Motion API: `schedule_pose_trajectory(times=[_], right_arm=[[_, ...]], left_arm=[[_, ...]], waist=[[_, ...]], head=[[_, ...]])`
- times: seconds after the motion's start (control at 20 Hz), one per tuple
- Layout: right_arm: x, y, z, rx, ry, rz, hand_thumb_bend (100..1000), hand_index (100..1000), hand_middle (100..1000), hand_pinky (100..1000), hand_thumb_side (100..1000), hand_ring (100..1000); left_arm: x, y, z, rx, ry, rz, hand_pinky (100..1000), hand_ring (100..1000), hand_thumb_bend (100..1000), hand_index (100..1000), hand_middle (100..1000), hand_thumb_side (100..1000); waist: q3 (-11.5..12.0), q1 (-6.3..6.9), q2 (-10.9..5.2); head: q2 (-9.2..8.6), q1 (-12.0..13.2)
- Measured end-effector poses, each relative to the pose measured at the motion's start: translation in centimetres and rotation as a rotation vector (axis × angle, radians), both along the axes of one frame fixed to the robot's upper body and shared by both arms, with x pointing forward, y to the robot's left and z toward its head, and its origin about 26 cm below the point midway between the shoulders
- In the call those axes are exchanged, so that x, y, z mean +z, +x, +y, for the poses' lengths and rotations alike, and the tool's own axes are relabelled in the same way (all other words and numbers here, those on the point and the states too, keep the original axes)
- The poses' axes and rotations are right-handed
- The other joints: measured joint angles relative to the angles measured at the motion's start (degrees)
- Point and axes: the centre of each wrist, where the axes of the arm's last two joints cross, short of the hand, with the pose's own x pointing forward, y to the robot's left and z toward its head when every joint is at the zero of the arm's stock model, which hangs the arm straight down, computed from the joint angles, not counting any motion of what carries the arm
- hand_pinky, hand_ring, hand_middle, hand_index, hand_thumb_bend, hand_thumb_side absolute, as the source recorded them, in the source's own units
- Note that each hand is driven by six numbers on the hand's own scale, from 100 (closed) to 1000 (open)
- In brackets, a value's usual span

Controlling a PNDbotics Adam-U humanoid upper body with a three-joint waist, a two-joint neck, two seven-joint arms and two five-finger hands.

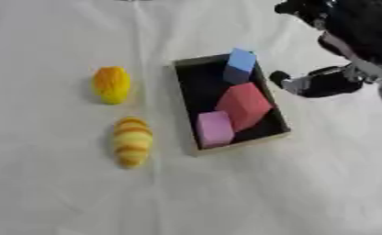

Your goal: Pick up objects on the table and place them in the box.

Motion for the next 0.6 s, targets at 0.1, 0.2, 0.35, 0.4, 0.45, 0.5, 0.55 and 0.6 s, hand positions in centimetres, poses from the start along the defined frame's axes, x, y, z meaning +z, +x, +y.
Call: schedule_pose_trajectory(times=[0.1,0.2,0.35,0.4,0.45,0.5,0.55,0.6], right_arm=[[0.5,-0.1,-0.1,0.016,0.015,-0.020,282,881,801,869,190,860],[0.7,-0.1,-0.1,0.045,0.033,-0.034,290,860,786,866,100,851],[0.9,0.0,0.3,0.110,0.050,-0.046,320,846,768,863,100,844],[1.2,0.1,0.5,0.136,0.049,-0.048,323,846,765,863,100,843],[1.4,0.1,0.8,0.162,0.045,-0.047,323,846,764,862,100,843],[1.7,0.1,1.1,0.188,0.040,-0.044,321,845,762,862,100,841],[2.0,0.2,1.4,0.214,0.032,-0.038,324,845,761,861,100,841],[2.4,0.2,1.8,0.240,0.023,-0.031,326,845,762,862,100,841]], left_arm=[[0.0,0.0,0.0,0.000,0.000,0.000,705,687,100,782,653,621],[0.0,0.0,0.0,0.000,0.001,0.000,705,687,100,783,653,620],[0.0,0.0,0.0,0.000,0.001,0.000,705,688,100,783,654,619],[0.0,0.0,0.0,0.000,0.002,0.000,705,688,100,783,654,619],[0.0,0.0,0.0,-0.001,0.002,0.000,705,688,100,783,654,619],[0.0,0.0,0.0,-0.001,0.003,0.000,705,688,100,783,654,617],[0.0,0.0,0.0,-0.002,0.003,0.001,705,688,100,783,654,616],[0.1,0.0,0.0,-0.003,0.004,0.001,705,688,100,783,654,615]], waist=[[-0.1,0.00,-0.13],[-0.1,0.00,-0.21],[0.0,0.00,-0.30],[0.1,0.00,-0.33],[0.2,0.00,-0.41],[0.3,0.00,-0.56],[0.4,0.00,-0.67],[0.5,-0.01,-0.75]], head=[[0.27,0.4],[0.45,0.6],[0.48,0.7],[0.50,0.7],[0.66,0.6],[0.80,0.5],[0.91,0.4],[0.93,0.2]])
